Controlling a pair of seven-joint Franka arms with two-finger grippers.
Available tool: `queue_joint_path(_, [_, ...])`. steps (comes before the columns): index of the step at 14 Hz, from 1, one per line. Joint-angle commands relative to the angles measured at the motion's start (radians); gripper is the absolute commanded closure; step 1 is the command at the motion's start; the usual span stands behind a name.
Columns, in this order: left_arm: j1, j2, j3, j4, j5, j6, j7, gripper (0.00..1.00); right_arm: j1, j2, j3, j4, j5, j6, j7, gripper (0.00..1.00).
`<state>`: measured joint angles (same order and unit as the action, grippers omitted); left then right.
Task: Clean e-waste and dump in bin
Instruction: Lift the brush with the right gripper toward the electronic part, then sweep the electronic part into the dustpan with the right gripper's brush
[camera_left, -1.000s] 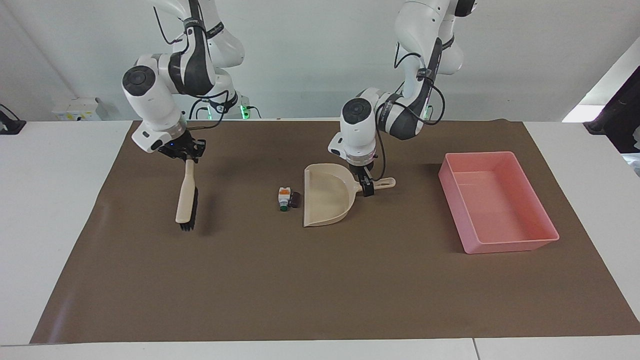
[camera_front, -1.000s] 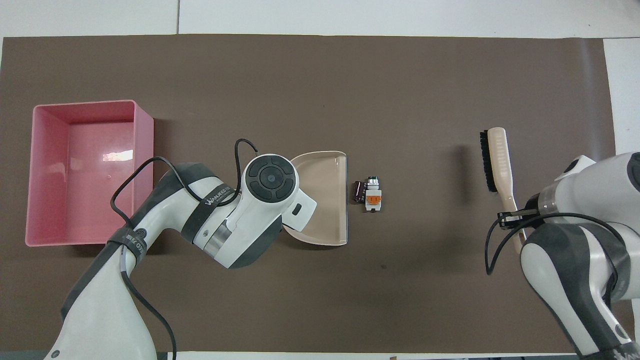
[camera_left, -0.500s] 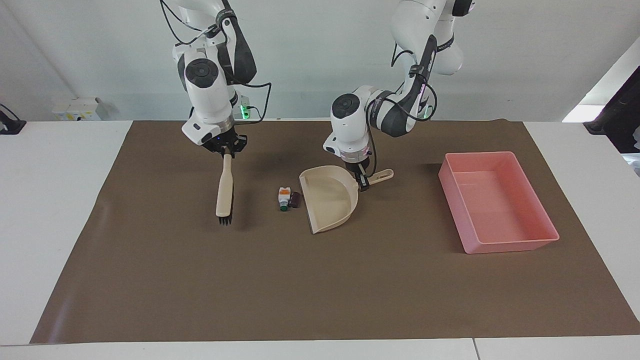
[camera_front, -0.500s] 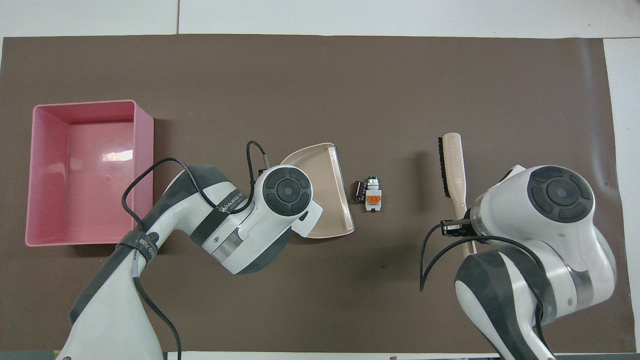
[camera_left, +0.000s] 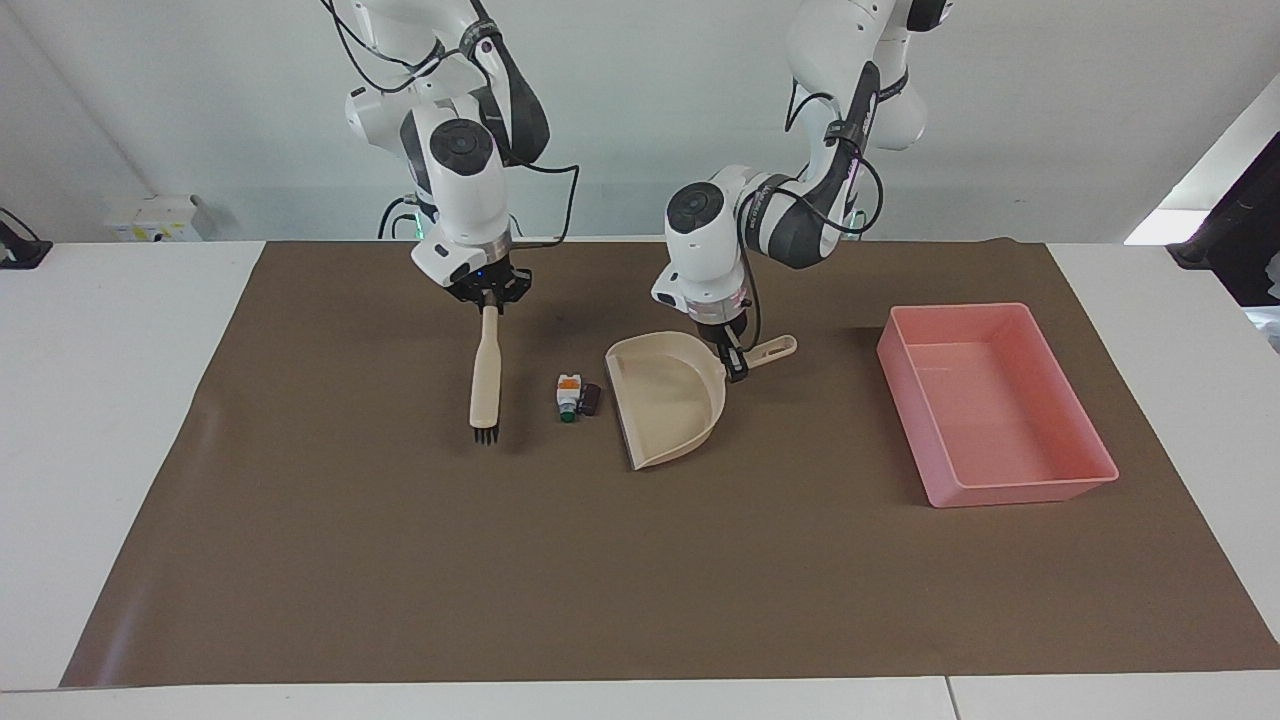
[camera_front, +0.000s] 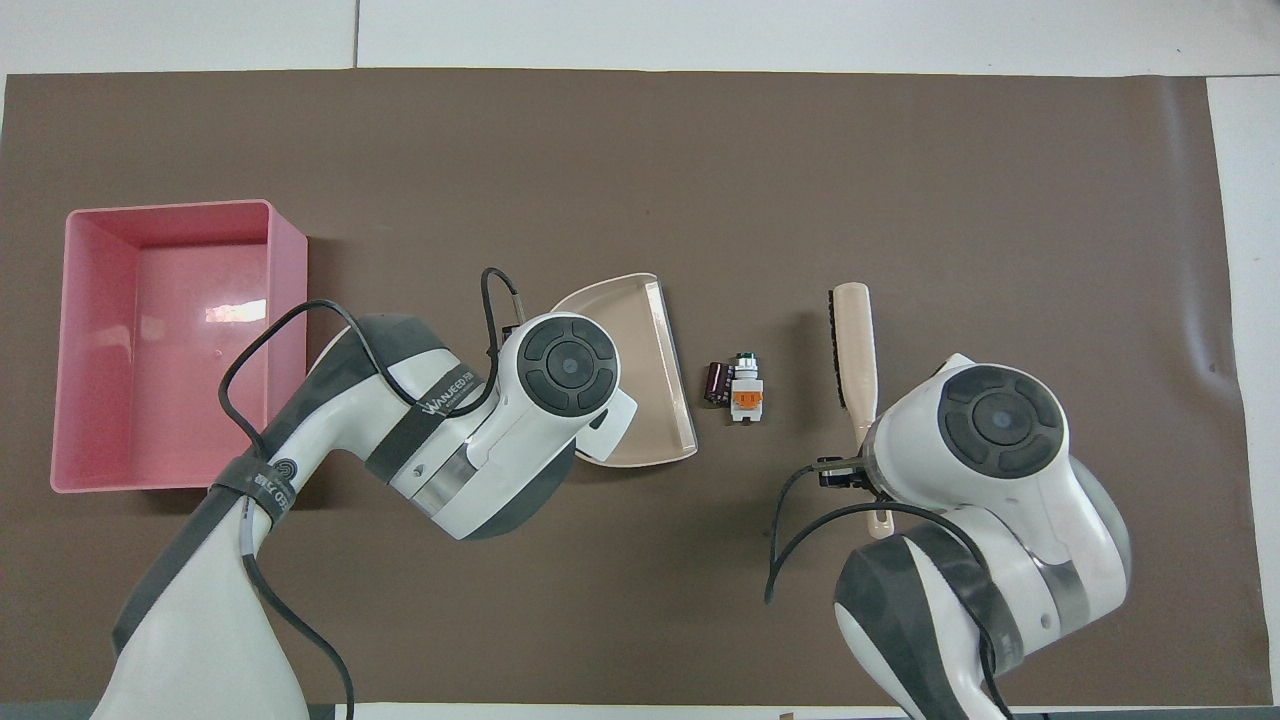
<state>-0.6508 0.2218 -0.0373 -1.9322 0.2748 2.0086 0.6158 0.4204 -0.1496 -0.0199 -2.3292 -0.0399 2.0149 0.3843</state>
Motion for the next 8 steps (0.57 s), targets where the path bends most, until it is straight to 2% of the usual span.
queue_joint_path(1, [-0.019, -0.010, 0.005, 0.018, 0.078, -0.056, -0.004, 1.00, 0.038, 0.041, -0.003, -0.001, -0.018, 0.033, 0.001, 1.00])
queue_joint_path(3, [-0.033, 0.010, 0.007, 0.025, 0.109, -0.074, 0.004, 1.00, 0.043, 0.051, -0.002, -0.002, -0.018, 0.042, -0.004, 1.00])
queue_joint_path(5, [-0.041, 0.069, 0.005, 0.077, 0.139, -0.106, 0.007, 1.00, 0.043, 0.051, -0.002, -0.016, -0.017, 0.042, -0.030, 1.00])
queue_joint_path(8, [-0.044, 0.079, 0.002, 0.096, 0.139, -0.123, 0.050, 1.00, 0.075, 0.058, 0.002, -0.027, -0.014, 0.045, -0.039, 1.00])
